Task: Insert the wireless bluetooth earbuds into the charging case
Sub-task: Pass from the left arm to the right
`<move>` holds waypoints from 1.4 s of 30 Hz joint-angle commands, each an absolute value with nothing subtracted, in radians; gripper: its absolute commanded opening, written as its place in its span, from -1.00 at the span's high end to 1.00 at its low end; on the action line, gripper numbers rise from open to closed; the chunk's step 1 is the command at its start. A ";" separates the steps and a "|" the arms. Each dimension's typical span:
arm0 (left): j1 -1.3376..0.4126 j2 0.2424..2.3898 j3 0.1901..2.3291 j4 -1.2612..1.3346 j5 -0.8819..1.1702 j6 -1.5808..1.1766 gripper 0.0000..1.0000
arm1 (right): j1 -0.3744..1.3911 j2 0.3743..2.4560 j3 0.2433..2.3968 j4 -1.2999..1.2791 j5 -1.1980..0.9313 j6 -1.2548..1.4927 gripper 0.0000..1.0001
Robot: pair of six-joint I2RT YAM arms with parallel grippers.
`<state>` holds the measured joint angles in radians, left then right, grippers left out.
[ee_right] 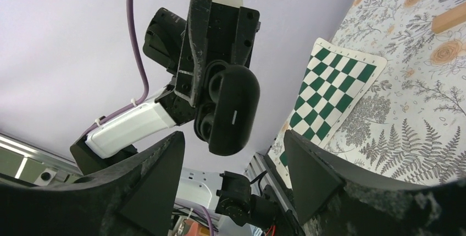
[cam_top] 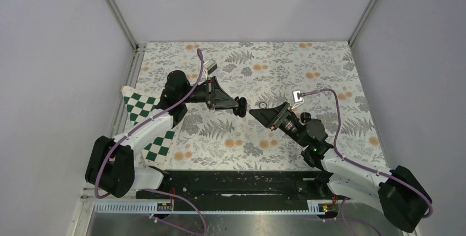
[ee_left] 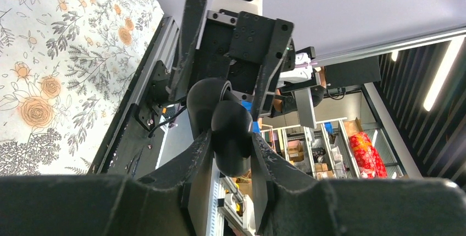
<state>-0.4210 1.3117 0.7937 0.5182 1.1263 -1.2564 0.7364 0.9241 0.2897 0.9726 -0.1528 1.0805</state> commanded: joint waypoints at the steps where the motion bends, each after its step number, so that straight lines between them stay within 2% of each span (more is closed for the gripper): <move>1: -0.423 1.283 0.801 0.631 1.154 -1.291 1.00 | 0.722 0.987 0.265 1.186 -0.191 1.121 -0.45; 8: -0.423 1.323 0.757 0.935 1.168 -1.514 1.00 | 0.703 1.181 0.267 1.490 -0.240 1.252 -0.39; 11: -0.423 1.335 0.748 1.039 1.173 -1.582 1.00 | 0.700 1.204 0.283 1.498 -0.254 1.260 -0.35; 23: -0.423 1.336 0.738 1.072 1.172 -1.602 1.00 | 0.700 1.264 0.374 1.499 -0.328 1.297 -0.31; 29: -0.423 1.340 0.729 1.073 1.173 -1.600 1.00 | 0.701 1.289 0.426 1.498 -0.364 1.317 -0.17; 37: -0.423 1.343 0.729 1.066 1.176 -1.595 1.00 | 0.702 1.309 0.441 1.499 -0.369 1.324 0.14; 40: -0.423 1.345 0.729 1.065 1.177 -1.592 1.00 | 0.701 1.304 0.432 1.499 -0.366 1.321 0.14; 42: -0.422 1.346 0.729 1.065 1.178 -1.590 1.00 | 0.702 1.293 0.425 1.499 -0.367 1.320 -0.01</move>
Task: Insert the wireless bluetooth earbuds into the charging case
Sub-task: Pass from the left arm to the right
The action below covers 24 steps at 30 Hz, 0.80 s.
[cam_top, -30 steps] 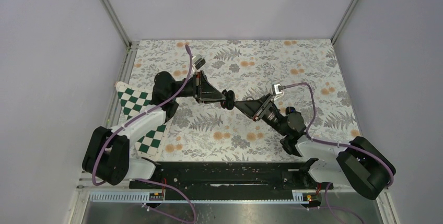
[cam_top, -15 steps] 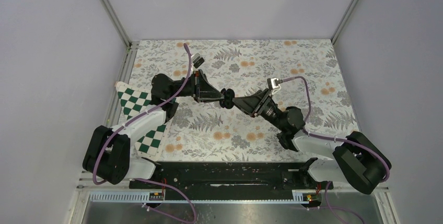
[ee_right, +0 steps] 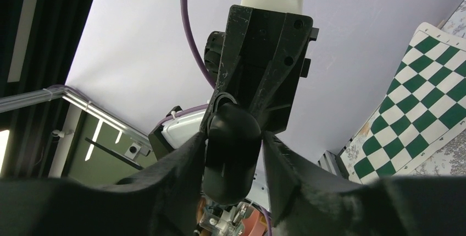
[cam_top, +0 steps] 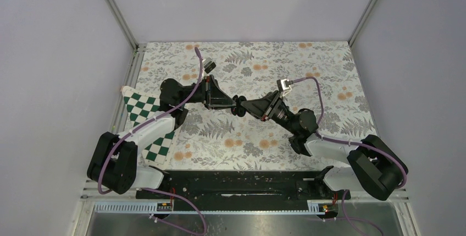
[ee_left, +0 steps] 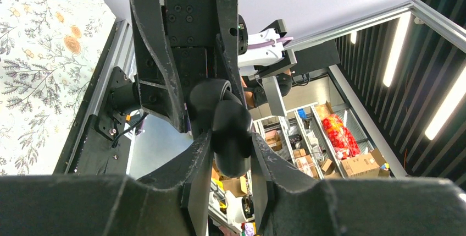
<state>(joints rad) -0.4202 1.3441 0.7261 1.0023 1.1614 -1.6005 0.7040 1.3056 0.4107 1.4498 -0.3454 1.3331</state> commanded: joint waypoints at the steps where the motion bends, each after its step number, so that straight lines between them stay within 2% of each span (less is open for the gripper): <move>1: -0.422 1.347 0.729 1.065 1.179 -1.589 1.00 | 0.701 1.289 0.422 1.499 -0.366 1.321 -0.15; 3: -0.420 1.350 0.729 1.069 1.180 -1.588 1.00 | 0.702 1.273 0.412 1.498 -0.360 1.322 -0.29; 6: -0.416 1.353 0.729 1.079 1.180 -1.595 1.00 | 0.701 1.245 0.391 1.498 -0.341 1.316 -0.38; 14: -0.413 1.355 0.729 1.146 1.183 -1.648 1.00 | 0.698 1.208 0.285 1.499 -0.241 1.304 -0.24; 24: -0.412 1.359 0.719 1.205 1.188 -1.693 1.00 | 0.697 1.264 0.389 1.499 -0.344 1.320 -0.17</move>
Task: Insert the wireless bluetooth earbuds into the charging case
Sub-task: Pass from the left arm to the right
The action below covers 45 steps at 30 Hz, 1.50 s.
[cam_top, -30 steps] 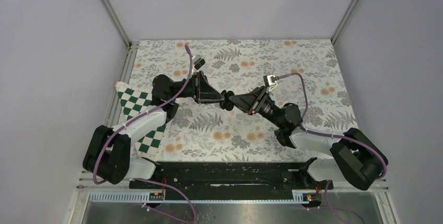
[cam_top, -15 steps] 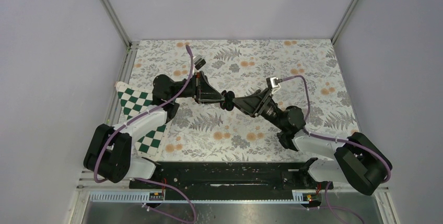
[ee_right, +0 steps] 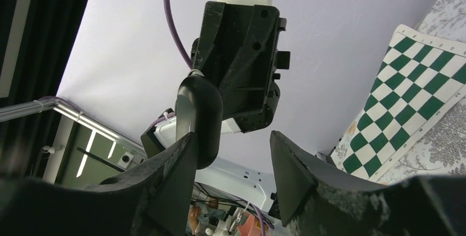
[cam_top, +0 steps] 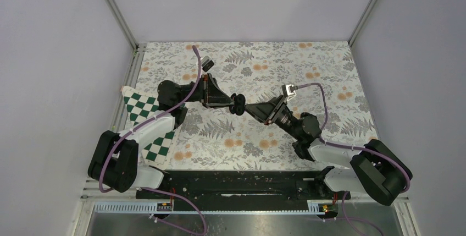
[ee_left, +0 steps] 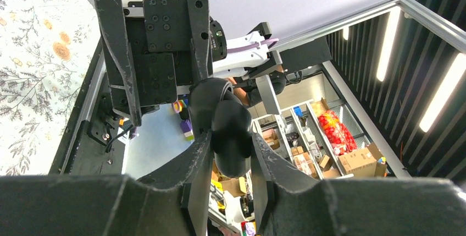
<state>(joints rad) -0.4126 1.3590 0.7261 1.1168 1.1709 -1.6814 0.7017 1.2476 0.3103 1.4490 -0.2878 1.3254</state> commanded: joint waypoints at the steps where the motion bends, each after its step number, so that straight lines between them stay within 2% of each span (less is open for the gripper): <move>1: -0.413 1.358 0.720 1.206 1.188 -1.695 1.00 | 0.697 1.270 0.398 1.499 -0.353 1.324 -0.17; 12: -0.413 1.363 0.714 1.213 1.188 -1.695 1.00 | 0.698 1.291 0.442 1.499 -0.401 1.339 -0.15; 24: -0.412 1.379 0.712 1.212 1.189 -1.688 1.00 | 0.705 1.300 0.466 1.498 -0.416 1.350 0.03; 36: -0.394 1.379 0.714 1.042 1.181 -1.558 1.00 | 0.711 1.238 0.430 1.499 -0.410 1.352 0.04; 45: -0.393 1.354 0.726 0.940 1.177 -1.489 1.00 | 0.719 1.283 0.442 1.499 -0.420 1.348 0.07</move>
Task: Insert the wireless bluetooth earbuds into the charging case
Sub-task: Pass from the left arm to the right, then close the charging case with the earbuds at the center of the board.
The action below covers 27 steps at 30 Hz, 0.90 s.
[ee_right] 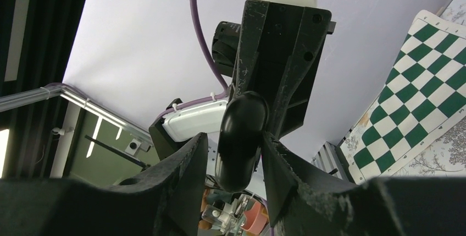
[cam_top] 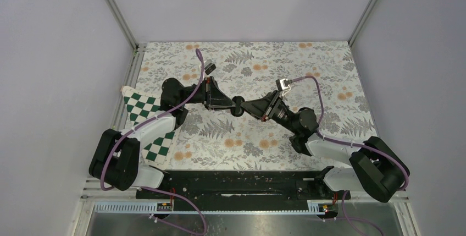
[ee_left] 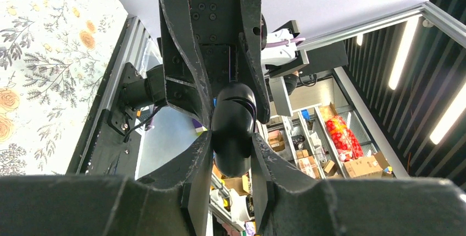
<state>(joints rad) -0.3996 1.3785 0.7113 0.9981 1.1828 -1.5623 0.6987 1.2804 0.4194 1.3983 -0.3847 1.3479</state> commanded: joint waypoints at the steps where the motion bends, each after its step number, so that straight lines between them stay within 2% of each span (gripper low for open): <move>1: -0.393 1.353 0.725 0.936 1.177 -1.486 1.00 | 0.719 1.292 0.443 1.498 -0.419 1.348 0.10; 9: -0.393 1.351 0.738 0.914 1.177 -1.477 1.00 | 0.723 1.327 0.457 1.499 -0.426 1.350 0.15; 12: -0.394 1.350 0.739 0.908 1.177 -1.474 1.00 | 0.724 1.331 0.458 1.498 -0.427 1.352 0.27; 16: -0.393 1.345 0.753 0.872 1.178 -1.455 1.00 | 0.724 1.340 0.458 1.497 -0.418 1.361 0.57; 19: -0.393 1.339 0.762 0.832 1.175 -1.433 0.55 | 0.724 1.349 0.456 1.496 -0.407 1.366 0.65; 22: -0.393 1.323 0.769 0.794 1.174 -1.404 0.26 | 0.724 1.360 0.448 1.497 -0.398 1.367 0.69; 27: -0.393 1.295 0.790 0.651 1.164 -1.307 -0.36 | 0.723 1.375 0.439 1.497 -0.383 1.368 0.72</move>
<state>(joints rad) -0.3885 1.3434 0.7307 0.7452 1.1816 -1.4055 0.7132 1.3678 0.4202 1.4208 -0.3840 1.3670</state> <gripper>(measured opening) 0.585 0.372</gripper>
